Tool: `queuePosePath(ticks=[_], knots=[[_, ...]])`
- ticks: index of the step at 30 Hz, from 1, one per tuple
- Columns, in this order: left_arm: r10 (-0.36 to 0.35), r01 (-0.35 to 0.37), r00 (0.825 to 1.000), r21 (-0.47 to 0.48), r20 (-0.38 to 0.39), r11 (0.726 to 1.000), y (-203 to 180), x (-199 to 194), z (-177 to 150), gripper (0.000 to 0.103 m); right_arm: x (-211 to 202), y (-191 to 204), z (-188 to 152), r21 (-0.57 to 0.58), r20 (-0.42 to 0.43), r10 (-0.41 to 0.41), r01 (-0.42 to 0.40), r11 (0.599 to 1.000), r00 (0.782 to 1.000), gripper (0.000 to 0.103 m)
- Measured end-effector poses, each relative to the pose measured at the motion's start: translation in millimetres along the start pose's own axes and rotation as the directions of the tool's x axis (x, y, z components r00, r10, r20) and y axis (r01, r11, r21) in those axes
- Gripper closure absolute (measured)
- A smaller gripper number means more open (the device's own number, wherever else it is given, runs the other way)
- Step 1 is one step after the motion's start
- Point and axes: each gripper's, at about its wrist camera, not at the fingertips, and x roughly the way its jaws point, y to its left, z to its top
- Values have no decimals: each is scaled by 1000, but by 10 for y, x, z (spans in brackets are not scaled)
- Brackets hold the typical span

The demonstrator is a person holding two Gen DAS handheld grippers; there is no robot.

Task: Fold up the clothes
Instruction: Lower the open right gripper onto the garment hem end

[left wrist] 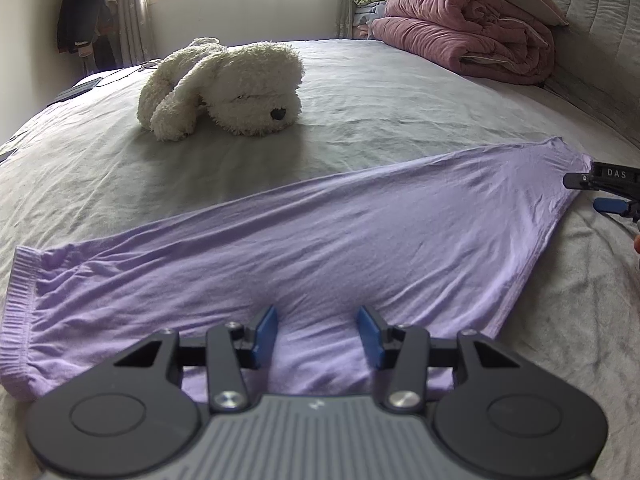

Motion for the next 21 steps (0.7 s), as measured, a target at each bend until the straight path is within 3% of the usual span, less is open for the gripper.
queuePosePath(ticks=[10,21], knots=[[21,-23,999,52,32,998,-76,15,-40,54,234,-422,256,145,89,4,-17,989,996,15],[41,-46,997,81,68,996,-127,2,-104,53,295,-864,454,315,191,-15,-46,948,981,15]])
